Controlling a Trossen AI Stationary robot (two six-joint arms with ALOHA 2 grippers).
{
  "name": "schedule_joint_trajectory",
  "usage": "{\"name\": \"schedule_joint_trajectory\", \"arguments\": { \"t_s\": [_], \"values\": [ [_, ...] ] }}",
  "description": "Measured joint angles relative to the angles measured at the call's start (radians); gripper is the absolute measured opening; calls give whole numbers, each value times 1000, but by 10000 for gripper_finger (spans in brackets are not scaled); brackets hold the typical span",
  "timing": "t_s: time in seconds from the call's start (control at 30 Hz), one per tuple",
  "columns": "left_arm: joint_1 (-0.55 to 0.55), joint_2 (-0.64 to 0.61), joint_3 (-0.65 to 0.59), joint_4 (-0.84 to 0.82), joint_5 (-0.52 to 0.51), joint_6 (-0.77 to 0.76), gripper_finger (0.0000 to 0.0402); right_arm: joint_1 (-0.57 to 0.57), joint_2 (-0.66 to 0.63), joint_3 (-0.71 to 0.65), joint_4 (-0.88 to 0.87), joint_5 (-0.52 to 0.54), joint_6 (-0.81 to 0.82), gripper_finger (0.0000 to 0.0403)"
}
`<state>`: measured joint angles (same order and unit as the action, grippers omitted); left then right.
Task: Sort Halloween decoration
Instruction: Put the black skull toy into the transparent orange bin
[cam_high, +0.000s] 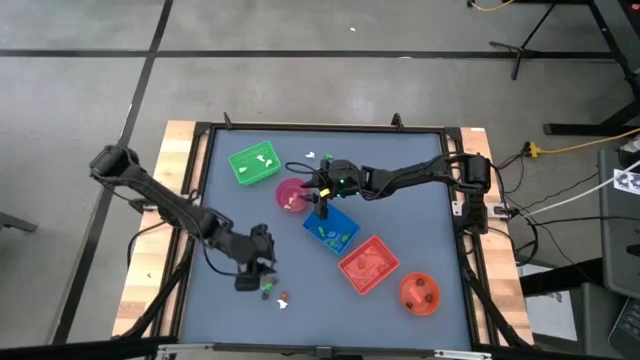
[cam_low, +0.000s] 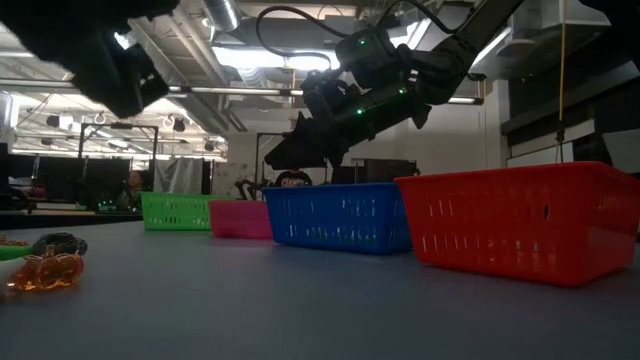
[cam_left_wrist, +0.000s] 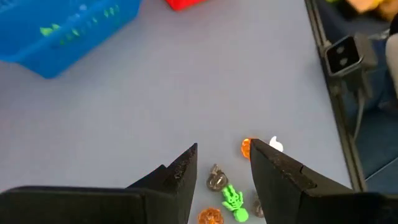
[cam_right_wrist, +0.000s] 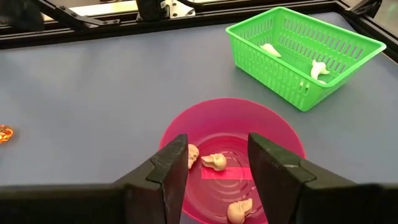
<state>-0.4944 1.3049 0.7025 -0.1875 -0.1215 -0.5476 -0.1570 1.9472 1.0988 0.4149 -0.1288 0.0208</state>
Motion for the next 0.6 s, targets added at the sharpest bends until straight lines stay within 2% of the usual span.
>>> {"name": "schedule_joint_trajectory", "arguments": {
  "t_s": [0.33, 0.6],
  "values": [
    [-41, 155, 0, 113, 0, -1, 132, 0, -1, 0, 1, 0, 0, 166],
    [-65, 221, 0, 123, 1, -2, 132, 0, -1, 0, 1, 0, 0, 166]
  ]
}}
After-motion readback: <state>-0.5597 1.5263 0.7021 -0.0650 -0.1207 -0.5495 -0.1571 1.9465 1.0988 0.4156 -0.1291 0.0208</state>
